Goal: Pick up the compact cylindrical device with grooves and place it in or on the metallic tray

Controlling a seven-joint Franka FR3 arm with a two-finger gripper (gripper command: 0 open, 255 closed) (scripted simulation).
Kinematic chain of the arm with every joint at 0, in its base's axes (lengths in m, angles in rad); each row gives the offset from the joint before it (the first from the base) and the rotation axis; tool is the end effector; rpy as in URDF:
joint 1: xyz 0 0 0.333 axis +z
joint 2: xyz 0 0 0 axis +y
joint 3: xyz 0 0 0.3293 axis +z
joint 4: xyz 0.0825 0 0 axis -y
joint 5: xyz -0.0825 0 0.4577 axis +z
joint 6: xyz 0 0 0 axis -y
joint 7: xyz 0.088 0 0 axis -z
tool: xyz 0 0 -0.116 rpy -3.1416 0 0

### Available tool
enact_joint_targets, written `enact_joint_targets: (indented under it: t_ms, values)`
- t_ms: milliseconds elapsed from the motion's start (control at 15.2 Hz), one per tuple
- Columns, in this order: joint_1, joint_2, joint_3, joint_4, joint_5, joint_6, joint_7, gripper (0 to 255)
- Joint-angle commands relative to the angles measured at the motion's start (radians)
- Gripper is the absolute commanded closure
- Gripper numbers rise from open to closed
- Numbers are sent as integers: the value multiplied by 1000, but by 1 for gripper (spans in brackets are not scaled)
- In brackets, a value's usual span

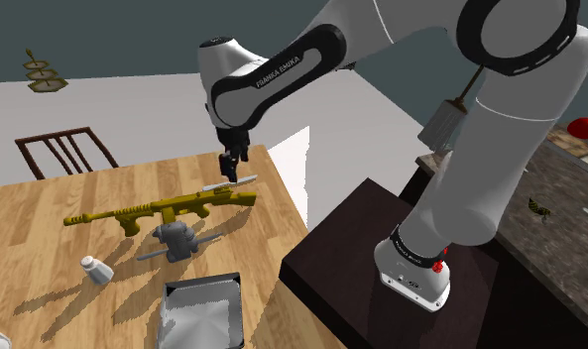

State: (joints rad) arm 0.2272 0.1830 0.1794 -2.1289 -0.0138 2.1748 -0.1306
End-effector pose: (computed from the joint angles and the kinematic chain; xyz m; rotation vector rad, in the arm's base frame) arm 0.5566 0.2393 0.2685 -3.0157 -0.8428 0.2129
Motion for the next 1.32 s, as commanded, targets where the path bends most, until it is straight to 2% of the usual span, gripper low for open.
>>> enact_joint_targets:
  t_ms: [0,528,990,1254]
  values:
    - [17,68,12,50,-11,17,-2,0]
    - [95,336,44,277,-67,51,-15,0]
    - [181,573,62,525,-115,33,-39,0]
    - [194,618,59,546,-123,57,-39,0]
